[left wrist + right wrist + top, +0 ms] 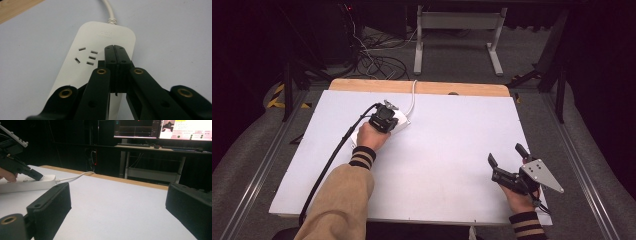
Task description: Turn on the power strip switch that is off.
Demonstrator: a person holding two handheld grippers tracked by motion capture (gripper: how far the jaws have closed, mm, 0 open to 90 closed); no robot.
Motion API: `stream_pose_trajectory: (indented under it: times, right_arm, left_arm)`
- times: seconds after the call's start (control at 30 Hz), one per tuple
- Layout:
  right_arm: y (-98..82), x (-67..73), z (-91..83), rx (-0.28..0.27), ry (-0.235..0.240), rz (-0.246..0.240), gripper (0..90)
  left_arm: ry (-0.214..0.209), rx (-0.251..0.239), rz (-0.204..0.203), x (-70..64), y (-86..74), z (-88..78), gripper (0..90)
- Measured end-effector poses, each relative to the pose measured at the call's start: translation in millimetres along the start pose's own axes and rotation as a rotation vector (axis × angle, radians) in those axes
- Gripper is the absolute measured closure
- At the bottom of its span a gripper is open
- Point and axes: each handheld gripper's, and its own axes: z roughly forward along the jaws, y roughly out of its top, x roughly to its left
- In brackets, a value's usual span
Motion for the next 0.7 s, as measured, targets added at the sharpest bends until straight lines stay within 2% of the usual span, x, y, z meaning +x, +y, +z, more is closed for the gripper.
stream_pose_trajectory:
  times: [0.33, 0.53, 0.6, 0.7]
  right_arm:
    - [-0.3, 0.3, 0.5, 0.002, -0.001, -0.001, 6.5]
    - [-0.1, 0.1, 0.3, 0.001, -0.001, -0.001, 6.5]
    - [-0.1, -0.1, 0.0, 0.0, -0.003, -0.002, 6.5]
    - [-0.2, -0.2, 0.1, -0.001, -0.005, -0.001, 6.5]
  left_arm:
    - [-0.005, -0.023, -0.016, 2.3, -0.8, -0.5, 90.0]
    - [-0.02, -0.085, -0.057, 4.0, -5.1, 0.7, 90.0]
    - [-0.013, -0.095, -0.047, 2.8, -5.7, 0.8, 90.0]
    - [0.004, -0.142, -0.038, 3.9, -6.7, -4.3, 90.0]
